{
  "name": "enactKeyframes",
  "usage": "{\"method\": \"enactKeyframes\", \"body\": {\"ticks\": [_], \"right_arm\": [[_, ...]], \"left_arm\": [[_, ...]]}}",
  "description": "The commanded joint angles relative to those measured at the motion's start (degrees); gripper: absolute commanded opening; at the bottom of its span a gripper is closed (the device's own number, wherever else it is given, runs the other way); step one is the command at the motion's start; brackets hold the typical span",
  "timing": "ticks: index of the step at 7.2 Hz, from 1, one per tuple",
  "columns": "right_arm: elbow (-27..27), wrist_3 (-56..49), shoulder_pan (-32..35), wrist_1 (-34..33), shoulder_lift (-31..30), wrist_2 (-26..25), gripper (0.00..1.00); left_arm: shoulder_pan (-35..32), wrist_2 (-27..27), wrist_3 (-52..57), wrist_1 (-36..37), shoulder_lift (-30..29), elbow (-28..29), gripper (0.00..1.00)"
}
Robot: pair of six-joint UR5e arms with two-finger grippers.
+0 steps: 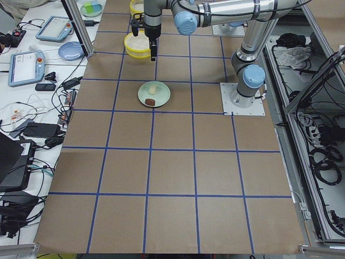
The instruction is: Stack buns with steamer
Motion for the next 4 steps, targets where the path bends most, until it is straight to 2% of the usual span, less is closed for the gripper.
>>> {"method": "enactKeyframes", "body": {"ticks": [1, 3, 4], "right_arm": [[-0.19, -10.07, -10.87, -3.74, 5.14, -0.11, 1.0], [-0.45, -22.02, -20.71, -13.57, 13.46, 0.15, 1.0], [-2.63, -25.02, -24.42, -14.04, 17.08, 3.03, 1.0]], "left_arm": [[0.48, -1.41, -7.35, 6.61, -6.58, -3.32, 1.0], [0.48, -4.3, -14.15, 9.17, -13.0, -3.32, 1.0], [0.48, -4.14, -16.44, 9.26, -16.43, -3.41, 1.0]]}}
